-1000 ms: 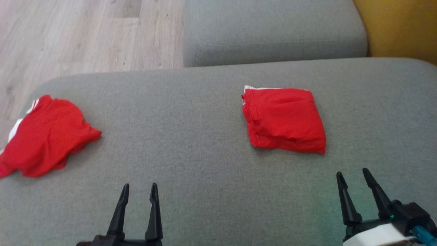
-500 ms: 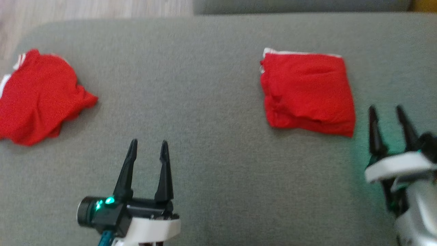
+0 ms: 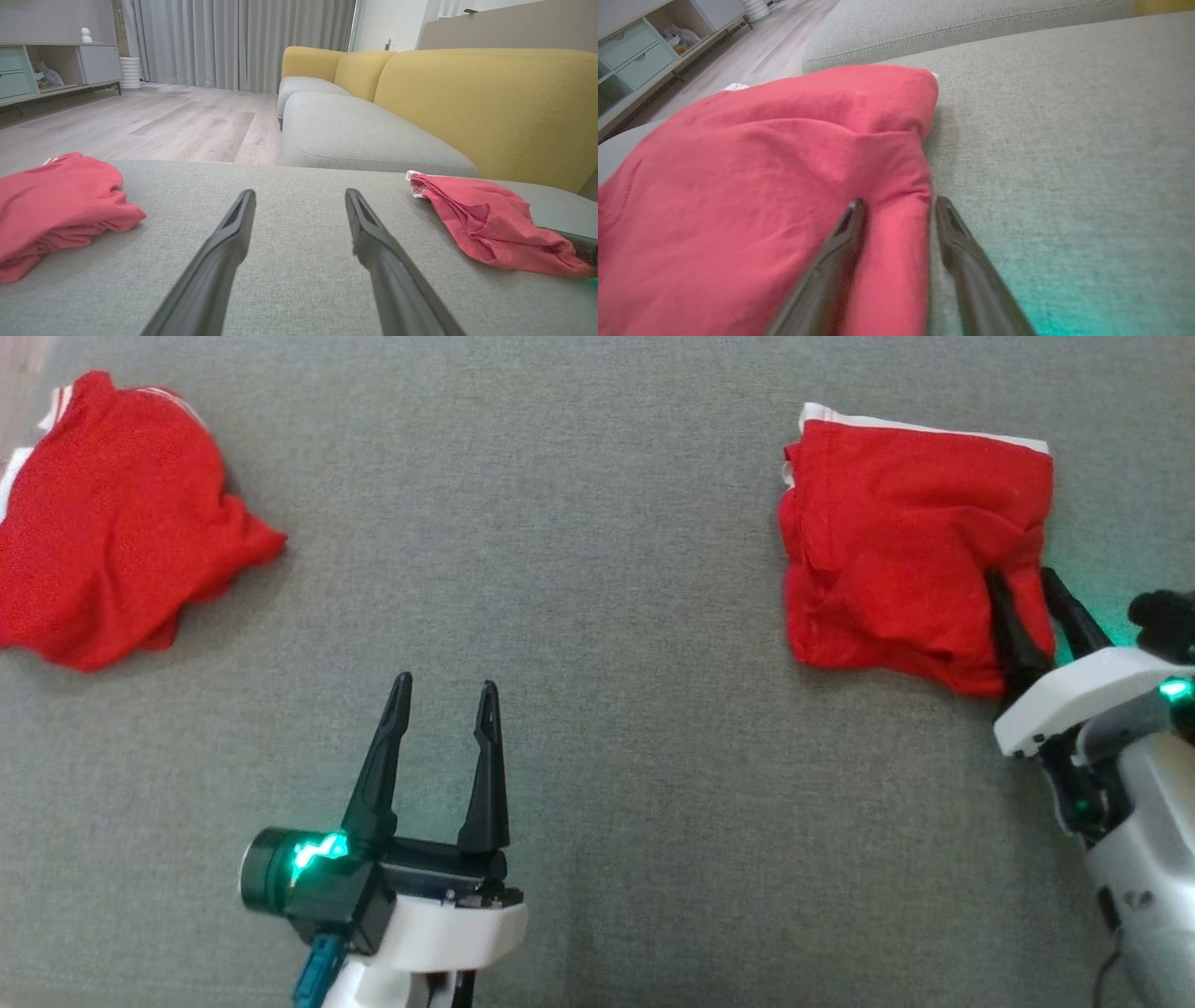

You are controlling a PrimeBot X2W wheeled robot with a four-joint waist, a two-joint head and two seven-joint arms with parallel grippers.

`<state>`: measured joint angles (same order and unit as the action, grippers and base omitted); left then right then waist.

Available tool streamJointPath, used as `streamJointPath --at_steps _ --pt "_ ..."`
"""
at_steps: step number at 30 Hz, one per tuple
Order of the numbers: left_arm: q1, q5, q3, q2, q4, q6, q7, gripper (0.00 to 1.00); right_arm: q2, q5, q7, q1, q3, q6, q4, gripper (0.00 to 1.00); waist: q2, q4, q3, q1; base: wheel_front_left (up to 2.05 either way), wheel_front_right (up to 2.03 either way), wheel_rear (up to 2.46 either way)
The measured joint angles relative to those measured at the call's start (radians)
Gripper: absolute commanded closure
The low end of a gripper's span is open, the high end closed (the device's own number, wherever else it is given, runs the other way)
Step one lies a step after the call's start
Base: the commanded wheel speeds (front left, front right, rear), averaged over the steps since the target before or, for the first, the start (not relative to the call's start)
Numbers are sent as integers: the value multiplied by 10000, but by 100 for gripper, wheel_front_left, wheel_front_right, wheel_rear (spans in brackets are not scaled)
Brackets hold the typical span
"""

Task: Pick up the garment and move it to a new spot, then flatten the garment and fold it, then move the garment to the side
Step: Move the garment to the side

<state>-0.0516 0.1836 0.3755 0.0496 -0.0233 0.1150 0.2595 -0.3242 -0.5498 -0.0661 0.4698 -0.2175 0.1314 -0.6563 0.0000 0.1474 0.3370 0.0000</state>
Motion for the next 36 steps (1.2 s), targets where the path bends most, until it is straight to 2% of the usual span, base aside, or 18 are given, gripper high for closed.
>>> streamJointPath --at_steps 8,13,22,28,30,31,32,36 --pt "-174 -184 -125 0 -12 -15 2 0 -917 -384 -128 133 -759 0 161 100 0 -703 207 0 0 0 0" --pt "-526 -439 -297 -4 -12 -245 2 0 -2314 -384 59 131 -742 0 443 100 0 -1411 520 0 0 0 0" --pt "-1487 -907 -506 -17 -8 -813 2 0 -4395 316 313 445 161 0 602 100 0 -2428 1697 1 0 0 0" --pt "-2173 -1072 -508 -19 -4 -976 2 0 -4809 1371 -65 1316 1164 0 199 100 0 -2804 2583 2 0 0 0" --pt "-2293 -1108 -497 -21 -6 -988 2 0 -4847 1854 -176 1542 1524 0 15 73 0 -2868 2811 3 0 0 0" --pt "-2363 -1131 -485 -29 -6 -1007 6 0 -4838 2025 -186 1584 1756 0 -63 73 0 -2882 2895 3 0 0 0" --pt "-2363 -1131 -485 -29 -6 -1007 6 0 -4838 2025 -186 1584 1756 0 -63 0 0 -2882 2895 3 0 0 0" --pt "-2506 -1110 -441 -38 52 -1053 12 0 -4598 3137 -236 1611 2556 0 -316 0 0 -2761 2900 2 0 0 0"
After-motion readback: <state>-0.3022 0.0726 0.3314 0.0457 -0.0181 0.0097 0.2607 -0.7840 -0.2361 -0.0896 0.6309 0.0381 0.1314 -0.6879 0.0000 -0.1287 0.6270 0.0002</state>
